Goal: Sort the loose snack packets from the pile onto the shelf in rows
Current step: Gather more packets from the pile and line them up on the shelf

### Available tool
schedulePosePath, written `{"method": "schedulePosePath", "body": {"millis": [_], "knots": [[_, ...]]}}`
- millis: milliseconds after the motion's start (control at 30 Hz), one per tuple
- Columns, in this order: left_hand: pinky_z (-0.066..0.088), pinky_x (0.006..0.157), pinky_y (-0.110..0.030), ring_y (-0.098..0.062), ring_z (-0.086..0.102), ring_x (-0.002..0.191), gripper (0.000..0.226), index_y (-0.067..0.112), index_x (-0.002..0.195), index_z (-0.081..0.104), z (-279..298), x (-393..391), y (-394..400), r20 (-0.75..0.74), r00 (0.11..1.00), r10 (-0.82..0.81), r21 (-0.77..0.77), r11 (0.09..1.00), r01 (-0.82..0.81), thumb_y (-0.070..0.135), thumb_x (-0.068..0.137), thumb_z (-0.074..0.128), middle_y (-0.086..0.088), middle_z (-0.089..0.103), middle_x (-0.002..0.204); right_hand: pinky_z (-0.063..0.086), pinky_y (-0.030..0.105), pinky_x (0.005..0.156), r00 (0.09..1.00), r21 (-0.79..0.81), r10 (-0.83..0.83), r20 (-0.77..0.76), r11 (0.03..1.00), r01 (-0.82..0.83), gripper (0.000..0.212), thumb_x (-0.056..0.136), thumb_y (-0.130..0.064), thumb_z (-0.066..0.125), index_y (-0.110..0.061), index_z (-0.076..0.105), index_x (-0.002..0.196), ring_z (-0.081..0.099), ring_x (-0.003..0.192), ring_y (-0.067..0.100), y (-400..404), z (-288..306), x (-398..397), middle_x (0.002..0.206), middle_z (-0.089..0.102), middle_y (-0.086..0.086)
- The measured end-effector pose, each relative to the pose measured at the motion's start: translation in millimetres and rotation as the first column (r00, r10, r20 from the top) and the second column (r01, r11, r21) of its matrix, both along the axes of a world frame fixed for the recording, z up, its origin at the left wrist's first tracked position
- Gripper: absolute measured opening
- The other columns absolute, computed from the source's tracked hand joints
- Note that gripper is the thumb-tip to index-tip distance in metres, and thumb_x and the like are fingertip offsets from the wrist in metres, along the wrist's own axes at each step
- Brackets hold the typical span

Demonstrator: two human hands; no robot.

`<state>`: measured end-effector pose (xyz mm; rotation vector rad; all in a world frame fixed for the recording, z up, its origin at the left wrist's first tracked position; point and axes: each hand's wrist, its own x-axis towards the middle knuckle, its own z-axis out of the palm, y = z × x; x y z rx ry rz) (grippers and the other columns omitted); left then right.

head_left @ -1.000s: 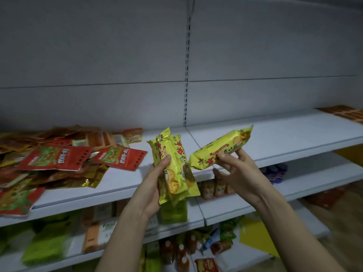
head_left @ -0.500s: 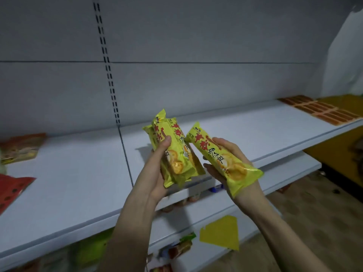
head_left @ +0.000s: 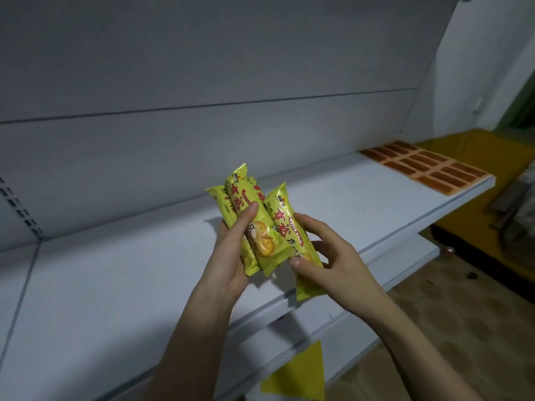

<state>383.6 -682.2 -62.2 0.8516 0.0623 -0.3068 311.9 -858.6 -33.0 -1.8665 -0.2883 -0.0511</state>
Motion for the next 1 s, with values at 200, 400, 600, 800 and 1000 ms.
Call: {"method": "schedulePosePath", "body": {"millis": [200,400,600,800,1000], "knots": [[0.051,0.098,-0.060,-0.038,0.065,0.118,0.064,0.012,0.139,0.055,5,-2,-120,0.063,0.998,-0.010,0.020,1.000,0.008,0.033,0.082,0.076,-0.020,0.066,0.129,0.054,0.020,0.071,0.998,0.166,-0.050,0.029,0.985,0.045,0.052,0.089,-0.008,0.070,-0.031,0.057,0.134,0.068,0.094,0.006,-109,6,21,0.118,0.064,-0.008],[0.043,0.107,-0.061,-0.039,0.060,0.125,0.088,0.012,0.144,0.051,-6,-9,-222,0.033,0.999,-0.040,0.041,0.998,0.039,0.039,0.069,0.088,-0.020,0.062,0.135,0.056,0.027,0.080,0.993,0.105,-0.118,0.012,0.988,0.116,0.039,0.087,-0.016,0.073,-0.030,0.060,0.120,0.063,0.103,0.015,-212,7,41,0.117,0.065,-0.010],[0.042,0.106,-0.067,-0.041,0.062,0.122,0.067,0.014,0.139,0.056,-4,-1,-265,0.066,0.998,0.020,0.076,0.997,-0.025,0.042,0.081,0.073,-0.019,0.064,0.132,0.055,0.023,0.063,0.999,0.080,0.007,-0.046,0.997,-0.003,0.038,0.092,-0.025,0.068,-0.034,0.055,0.126,0.066,0.079,0.002,-253,14,59,0.109,0.060,-0.002],[0.042,0.108,-0.062,-0.042,0.061,0.122,0.063,0.008,0.139,0.056,7,33,-284,0.040,0.989,0.143,0.008,0.990,-0.144,0.034,0.085,0.074,-0.023,0.063,0.132,0.060,0.030,0.076,0.986,0.083,0.136,-0.091,0.988,-0.129,0.048,0.090,-0.025,0.070,-0.043,0.050,0.130,0.067,0.092,0.006,-276,18,107,0.109,0.066,0.002],[0.055,0.096,-0.052,-0.038,0.065,0.118,0.051,0.009,0.136,0.060,2,96,-324,-0.079,0.987,0.138,-0.102,0.984,-0.146,0.032,0.090,0.062,-0.021,0.066,0.129,0.058,0.026,0.079,0.992,0.050,0.062,-0.111,0.997,-0.057,0.043,0.093,-0.029,0.066,-0.037,0.051,0.132,0.068,0.089,0.002,-306,5,172,0.107,0.068,0.000]]}}
